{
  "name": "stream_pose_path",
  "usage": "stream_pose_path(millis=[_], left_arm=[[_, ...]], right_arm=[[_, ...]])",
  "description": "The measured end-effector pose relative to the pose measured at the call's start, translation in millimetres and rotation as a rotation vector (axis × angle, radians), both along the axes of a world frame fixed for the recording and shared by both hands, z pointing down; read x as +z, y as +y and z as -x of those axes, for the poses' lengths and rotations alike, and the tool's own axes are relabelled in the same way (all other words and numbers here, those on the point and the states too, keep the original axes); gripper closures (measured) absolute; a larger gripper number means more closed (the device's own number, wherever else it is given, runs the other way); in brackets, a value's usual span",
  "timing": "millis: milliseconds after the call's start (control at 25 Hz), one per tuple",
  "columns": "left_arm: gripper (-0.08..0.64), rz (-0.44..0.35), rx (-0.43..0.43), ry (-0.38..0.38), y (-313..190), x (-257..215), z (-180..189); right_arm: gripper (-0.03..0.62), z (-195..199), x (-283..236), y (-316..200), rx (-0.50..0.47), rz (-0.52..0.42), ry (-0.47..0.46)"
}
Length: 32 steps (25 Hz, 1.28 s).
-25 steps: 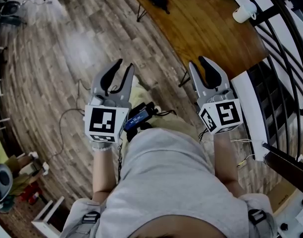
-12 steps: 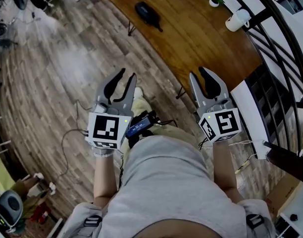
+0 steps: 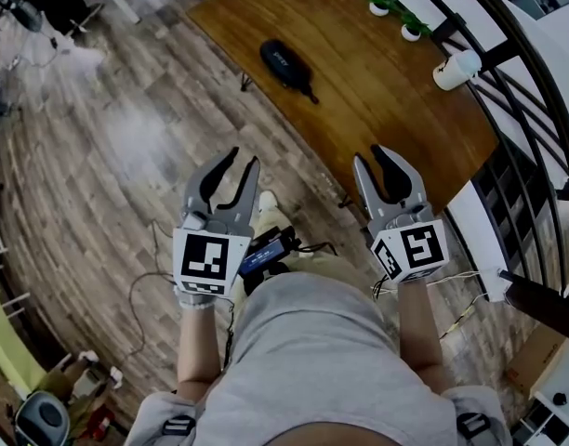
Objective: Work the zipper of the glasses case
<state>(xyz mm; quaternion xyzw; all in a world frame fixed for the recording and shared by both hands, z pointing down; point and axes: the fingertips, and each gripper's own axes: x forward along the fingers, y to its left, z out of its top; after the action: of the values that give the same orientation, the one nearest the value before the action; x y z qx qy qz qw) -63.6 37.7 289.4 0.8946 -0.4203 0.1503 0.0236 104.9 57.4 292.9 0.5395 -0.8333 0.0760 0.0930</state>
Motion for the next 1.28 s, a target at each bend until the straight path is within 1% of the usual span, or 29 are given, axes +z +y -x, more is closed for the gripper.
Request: stream_pose_path(millis=[120, 280, 480, 840, 1080, 1280], left_arm=[[0.451, 0.009, 0.011, -0.005, -14.8, -0.1, 9.1], [0.451, 0.001, 0.037, -0.002, -32.5, -5.3, 16.2], [0.449, 0.043, 0.05, -0.019, -60.7, 8.7, 25.2], [0.449, 0.075, 0.116, -0.015, -100.1, 20.1, 21.4], [0.446, 0.095, 0.128, -0.015, -121.1, 29.2, 21.2], [0.442, 0.107, 0.128, -0.019, -135.0, 35.7, 14.2]], right_arm=[[0.477, 11.4, -3.1, -14.5, 0.005, -0.001, 0.002], [0.477, 24.2, -5.0, -30.7, 0.012, 0.006, 0.004], [0.477, 37.4, -0.2, -60.4, 0.016, 0.021, 0.014], [0.477, 46.1, 11.8, -104.0, 0.03, 0.063, 0.031], [0.477, 50.8, 16.3, -129.1, 0.008, 0.081, 0.05], [0.477, 49.6, 24.2, -148.9, -0.021, 0.102, 0.045]])
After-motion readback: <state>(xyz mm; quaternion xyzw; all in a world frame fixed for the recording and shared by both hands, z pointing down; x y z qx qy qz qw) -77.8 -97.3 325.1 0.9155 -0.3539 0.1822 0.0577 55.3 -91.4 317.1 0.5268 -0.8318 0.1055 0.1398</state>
